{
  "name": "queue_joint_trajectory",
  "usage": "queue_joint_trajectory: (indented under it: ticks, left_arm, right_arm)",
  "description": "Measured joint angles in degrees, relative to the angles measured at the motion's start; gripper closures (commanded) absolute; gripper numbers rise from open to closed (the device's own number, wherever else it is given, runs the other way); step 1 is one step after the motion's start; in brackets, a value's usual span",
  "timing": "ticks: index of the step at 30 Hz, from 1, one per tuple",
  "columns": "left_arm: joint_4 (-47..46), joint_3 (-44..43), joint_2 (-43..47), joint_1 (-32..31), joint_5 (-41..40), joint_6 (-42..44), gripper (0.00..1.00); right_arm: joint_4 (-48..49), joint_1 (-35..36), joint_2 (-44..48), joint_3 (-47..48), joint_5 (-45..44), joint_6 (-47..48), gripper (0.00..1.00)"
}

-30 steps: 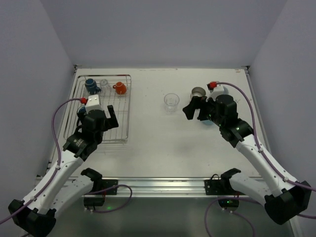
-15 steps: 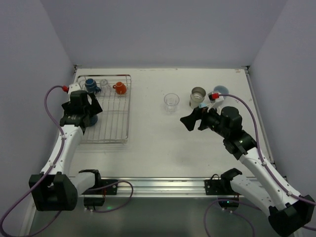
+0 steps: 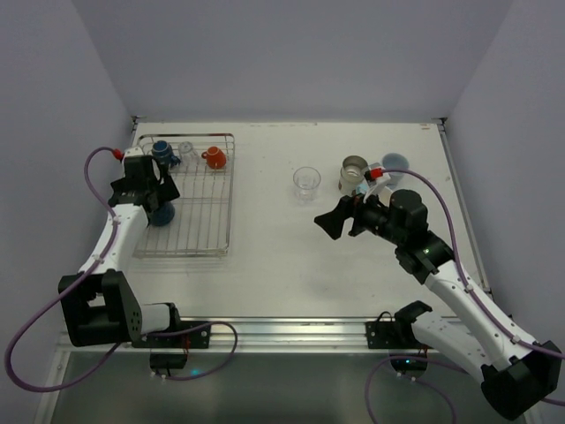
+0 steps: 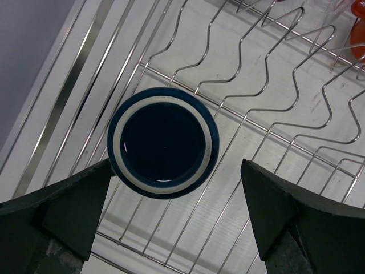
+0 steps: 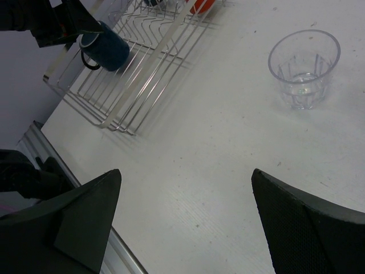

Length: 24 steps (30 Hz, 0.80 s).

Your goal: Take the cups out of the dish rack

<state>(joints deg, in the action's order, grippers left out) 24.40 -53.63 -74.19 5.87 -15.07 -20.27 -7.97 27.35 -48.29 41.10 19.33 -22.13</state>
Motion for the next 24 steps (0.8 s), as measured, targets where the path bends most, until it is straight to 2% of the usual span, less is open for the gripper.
queue_joint_trajectory:
  ticks: [9,23,24]
  left_arm:
    - [-0.44,-1.05,-2.51,0.50,-3.41,0.24,0.00]
    - [-2.16,-2.54,-10.40,1.42,-2.64,0.98,0.00]
    - [-2.47,-2.54,-10.62,1.53,-2.47,0.98,0.05]
  right_arm:
    - [-0.17,0.09,0.00,0.00,-0.22,0.09,0.01]
    - [-0.22,0.09,0.44,0.00,-0.37,0.11,0.01]
    - [-0.22,0.09,0.46,0.00,-0.37,0.11,0.01]
